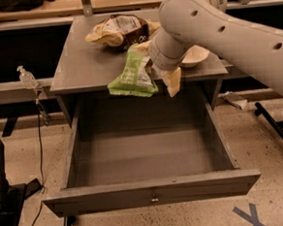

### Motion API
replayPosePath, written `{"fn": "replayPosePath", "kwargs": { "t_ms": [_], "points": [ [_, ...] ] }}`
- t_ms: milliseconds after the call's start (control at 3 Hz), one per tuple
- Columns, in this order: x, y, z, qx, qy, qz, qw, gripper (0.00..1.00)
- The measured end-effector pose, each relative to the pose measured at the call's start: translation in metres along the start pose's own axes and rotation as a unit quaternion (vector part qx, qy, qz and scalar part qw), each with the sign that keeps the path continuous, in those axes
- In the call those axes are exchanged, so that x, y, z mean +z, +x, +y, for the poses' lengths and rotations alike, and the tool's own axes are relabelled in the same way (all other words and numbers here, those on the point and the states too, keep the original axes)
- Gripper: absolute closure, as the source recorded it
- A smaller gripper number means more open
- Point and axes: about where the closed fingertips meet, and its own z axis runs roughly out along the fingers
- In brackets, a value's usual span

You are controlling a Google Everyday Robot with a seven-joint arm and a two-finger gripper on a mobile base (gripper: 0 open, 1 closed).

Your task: Place green rice chip bag into top drawer

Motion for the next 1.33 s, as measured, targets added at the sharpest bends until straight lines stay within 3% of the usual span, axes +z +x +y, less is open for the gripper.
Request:
{"fn": "replayPosePath", "kwargs": {
  "t_ms": [333,667,1000,1333],
  "points": [
    [0.021,0.007,-0.014,-0.004,0.037,0.017,0.9992,0.12],
    [0.032,0.000,-0.026,0.020,0.065,-0.020,0.9975,0.34],
    [0.034,-0.006,-0.031,0.045,0.086,-0.081,0.9920,0.58],
    [-0.010,-0.021,-0.047,0.068,0.144,-0.207,0.9652,0.88]
  ]
}}
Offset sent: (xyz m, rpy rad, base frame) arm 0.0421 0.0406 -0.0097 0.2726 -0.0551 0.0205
